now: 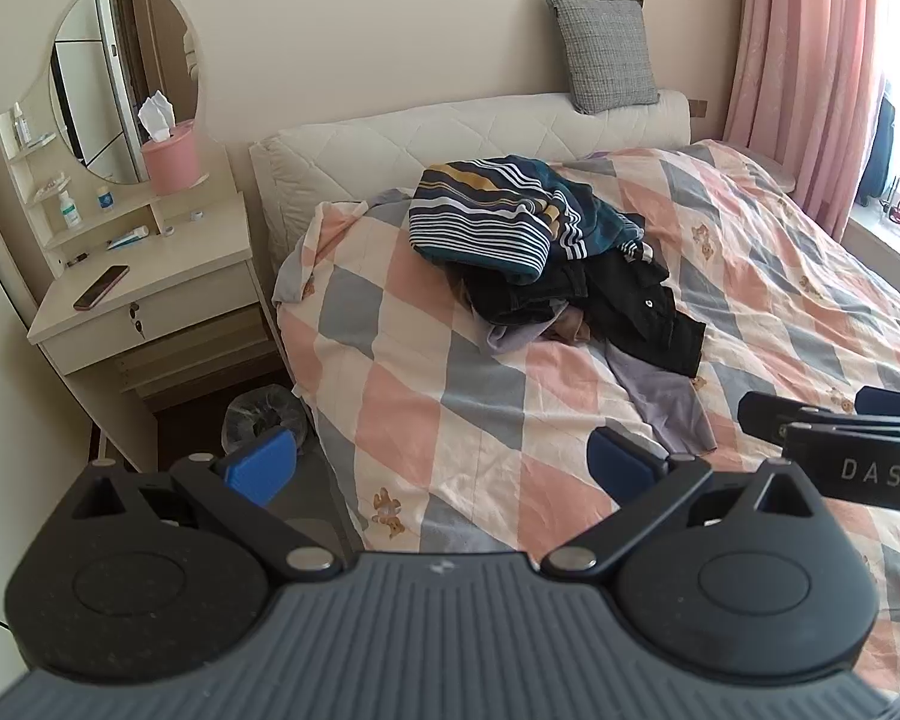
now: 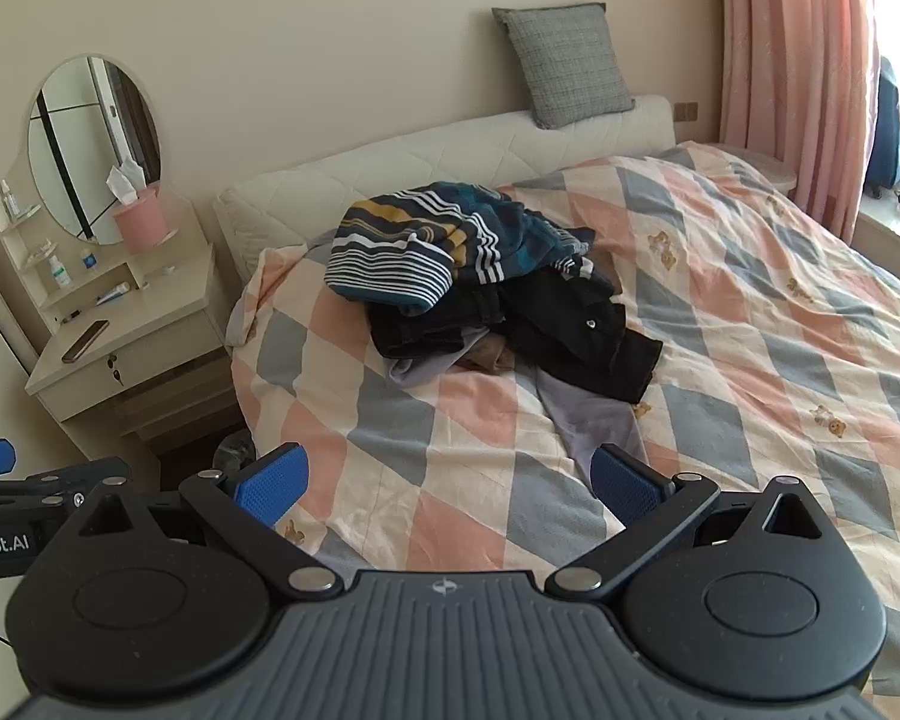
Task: Fold clothes
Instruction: 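Approach the clothes pile on the bed with both tools open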
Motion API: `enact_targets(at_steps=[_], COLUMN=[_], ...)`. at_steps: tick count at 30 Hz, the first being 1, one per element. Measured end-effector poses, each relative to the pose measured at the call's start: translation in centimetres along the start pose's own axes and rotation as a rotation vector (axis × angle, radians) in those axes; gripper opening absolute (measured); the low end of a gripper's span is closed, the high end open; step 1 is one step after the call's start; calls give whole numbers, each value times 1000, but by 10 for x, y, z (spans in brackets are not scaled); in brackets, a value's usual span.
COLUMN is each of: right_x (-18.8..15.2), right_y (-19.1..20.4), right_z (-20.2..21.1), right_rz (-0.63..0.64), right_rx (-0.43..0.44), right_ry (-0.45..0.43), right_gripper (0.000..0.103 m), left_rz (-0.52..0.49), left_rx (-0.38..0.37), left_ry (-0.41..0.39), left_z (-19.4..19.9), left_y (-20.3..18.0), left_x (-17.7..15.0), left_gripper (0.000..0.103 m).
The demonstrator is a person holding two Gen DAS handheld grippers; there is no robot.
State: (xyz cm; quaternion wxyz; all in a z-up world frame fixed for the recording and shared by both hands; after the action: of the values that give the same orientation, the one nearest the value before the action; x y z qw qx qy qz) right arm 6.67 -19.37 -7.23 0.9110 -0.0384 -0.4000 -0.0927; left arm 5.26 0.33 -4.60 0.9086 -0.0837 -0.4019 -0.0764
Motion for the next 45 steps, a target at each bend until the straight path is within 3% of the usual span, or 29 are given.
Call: enact_targets(at_steps=[29, 45], right_x=[3, 6], right_y=[-1, -7], right_z=[-5, -22], right_rz=[-20, -51], right_rx=[2, -35], right_ry=[3, 19], right_gripper=[103, 103], left_rz=[19, -37], left_rx=[-49, -91], left_ry=[38, 53], left_z=[-10, -29], left_y=[2, -7], left_x=[4, 16], left_gripper=[102, 102])
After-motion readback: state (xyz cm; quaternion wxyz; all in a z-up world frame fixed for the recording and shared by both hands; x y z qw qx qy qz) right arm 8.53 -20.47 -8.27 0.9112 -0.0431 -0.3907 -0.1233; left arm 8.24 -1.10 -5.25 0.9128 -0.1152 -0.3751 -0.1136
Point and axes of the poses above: each gripper's, at about its wrist camera, not at the fingertips, and z roughly against the way its jaws point, y to its left, x to its top, the point moved 7 cm from there along -z, roughly the way its jaws point, and after that the axes turned 15 degrees about -x, right-handed, at the moved point
